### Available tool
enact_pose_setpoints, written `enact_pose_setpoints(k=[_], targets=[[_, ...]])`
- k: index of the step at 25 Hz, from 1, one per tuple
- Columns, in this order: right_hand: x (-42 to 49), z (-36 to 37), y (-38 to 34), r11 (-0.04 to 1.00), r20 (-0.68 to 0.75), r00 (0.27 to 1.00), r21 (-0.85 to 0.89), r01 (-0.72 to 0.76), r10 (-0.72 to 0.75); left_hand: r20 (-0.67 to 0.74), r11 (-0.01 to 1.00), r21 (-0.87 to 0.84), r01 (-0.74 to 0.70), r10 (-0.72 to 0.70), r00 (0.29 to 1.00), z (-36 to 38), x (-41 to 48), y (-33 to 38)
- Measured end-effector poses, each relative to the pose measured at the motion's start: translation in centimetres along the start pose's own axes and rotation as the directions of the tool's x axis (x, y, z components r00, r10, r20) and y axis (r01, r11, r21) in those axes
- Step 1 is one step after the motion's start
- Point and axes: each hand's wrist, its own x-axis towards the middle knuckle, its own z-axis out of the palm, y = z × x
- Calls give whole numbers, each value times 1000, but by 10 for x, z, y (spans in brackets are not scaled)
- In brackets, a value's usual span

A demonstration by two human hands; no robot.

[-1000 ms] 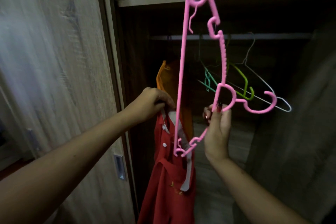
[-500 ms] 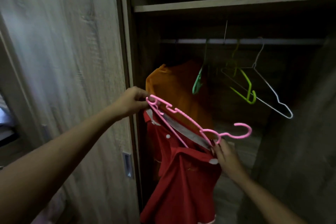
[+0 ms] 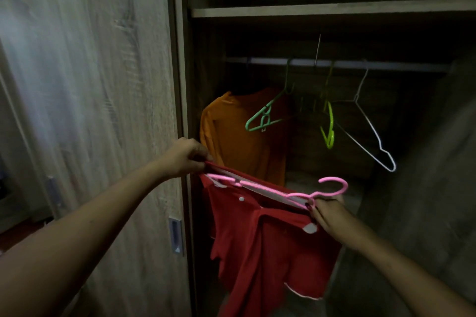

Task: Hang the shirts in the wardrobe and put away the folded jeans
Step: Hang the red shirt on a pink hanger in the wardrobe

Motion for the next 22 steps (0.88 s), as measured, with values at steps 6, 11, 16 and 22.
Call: enact_pose_setpoints(k=[6, 11, 16, 22], targets=[[21, -40, -58, 992, -95, 987, -27, 127, -129, -124, 983, -173, -62, 40, 991, 26, 8, 38], [53, -69, -94, 810, 265, 964, 562, -169, 17, -20, 906, -420, 59, -74, 997, 51, 4, 18], [63, -88, -116, 414, 532, 839, 742, -527, 115, -215, 933, -329, 145, -224, 951, 29, 28, -13], [64, -116, -128, 251, 521, 821, 784, -568, 233, -295, 937, -344, 64, -173, 940, -7, 113, -12]])
